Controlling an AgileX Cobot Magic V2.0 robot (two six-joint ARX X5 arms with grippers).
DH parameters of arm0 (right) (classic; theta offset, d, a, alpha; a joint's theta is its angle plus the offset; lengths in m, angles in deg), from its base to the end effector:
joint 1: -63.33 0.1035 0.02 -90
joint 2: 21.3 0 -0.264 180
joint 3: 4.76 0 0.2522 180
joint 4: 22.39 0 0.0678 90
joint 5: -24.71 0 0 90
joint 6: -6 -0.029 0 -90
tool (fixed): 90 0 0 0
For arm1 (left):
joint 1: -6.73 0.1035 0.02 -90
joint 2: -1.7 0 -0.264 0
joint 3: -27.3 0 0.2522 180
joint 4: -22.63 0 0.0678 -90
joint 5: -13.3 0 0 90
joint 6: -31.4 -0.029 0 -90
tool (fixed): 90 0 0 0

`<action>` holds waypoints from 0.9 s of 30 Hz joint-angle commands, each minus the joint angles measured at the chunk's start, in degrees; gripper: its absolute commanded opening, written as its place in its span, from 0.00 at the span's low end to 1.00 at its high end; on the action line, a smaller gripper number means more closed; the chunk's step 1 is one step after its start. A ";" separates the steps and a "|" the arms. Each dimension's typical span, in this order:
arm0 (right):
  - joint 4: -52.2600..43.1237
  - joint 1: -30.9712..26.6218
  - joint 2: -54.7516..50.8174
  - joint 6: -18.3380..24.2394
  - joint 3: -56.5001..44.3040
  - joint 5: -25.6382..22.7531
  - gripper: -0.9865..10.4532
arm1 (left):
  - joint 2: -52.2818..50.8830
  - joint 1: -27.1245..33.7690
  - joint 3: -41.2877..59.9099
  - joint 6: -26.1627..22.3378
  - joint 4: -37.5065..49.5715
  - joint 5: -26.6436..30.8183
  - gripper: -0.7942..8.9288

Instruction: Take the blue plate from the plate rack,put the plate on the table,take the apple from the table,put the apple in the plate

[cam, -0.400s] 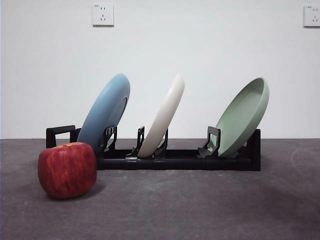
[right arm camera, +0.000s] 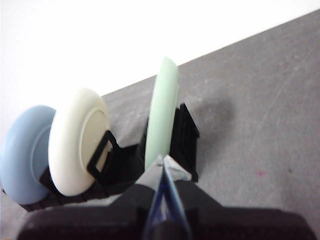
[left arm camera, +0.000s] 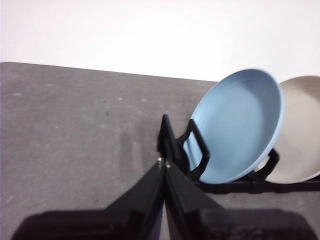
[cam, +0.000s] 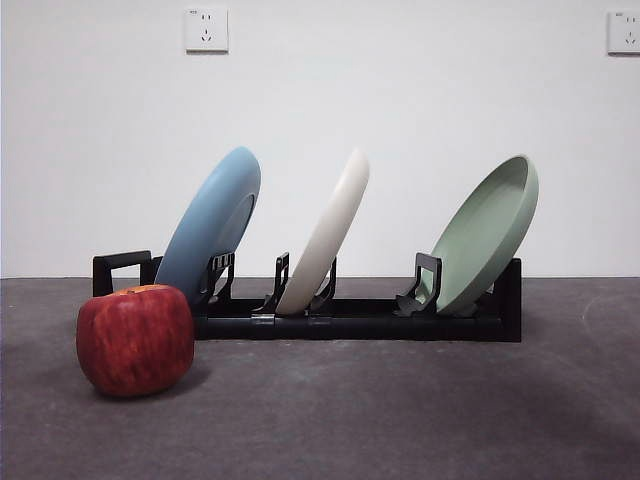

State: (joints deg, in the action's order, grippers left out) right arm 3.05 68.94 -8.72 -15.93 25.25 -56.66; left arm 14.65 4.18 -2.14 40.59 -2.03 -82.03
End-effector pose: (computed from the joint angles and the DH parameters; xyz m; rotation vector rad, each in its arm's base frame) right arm 0.0976 0.0140 0.2231 0.3838 0.1859 0.2183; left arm 0.1000 -0.0072 0.2205 -0.1633 0.1534 -0.1256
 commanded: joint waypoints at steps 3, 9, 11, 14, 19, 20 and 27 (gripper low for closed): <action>-0.02 0.04 8.61 -0.26 7.65 0.48 0.08 | 9.57 0.02 -8.24 0.17 0.22 -5.55 0.08; 4.33 0.04 19.91 5.22 18.47 2.82 0.08 | 21.44 0.02 -20.22 -0.07 -3.98 -10.91 0.08; 7.23 0.04 24.09 8.04 22.53 4.94 0.08 | 25.31 0.02 -24.13 -0.39 -6.01 -13.20 0.08; 11.63 0.04 30.12 11.32 28.00 8.35 0.09 | 30.64 0.00 -29.27 -0.39 -9.20 -16.04 0.08; 14.95 0.04 37.33 13.55 33.59 14.36 0.09 | 37.55 -0.37 -34.53 -0.39 -12.50 -19.45 0.08; 14.97 0.07 38.51 13.73 34.29 15.63 0.10 | 38.86 -0.68 -35.23 -0.39 -12.81 -20.09 0.08; 15.02 0.11 41.44 13.88 35.06 16.59 0.37 | 44.85 -3.54 -36.11 -0.11 -11.54 -20.31 0.36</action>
State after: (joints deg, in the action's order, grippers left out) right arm 18.40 68.98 32.59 -2.73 60.11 -40.32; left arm 59.02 1.12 -38.25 40.62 -14.46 -102.00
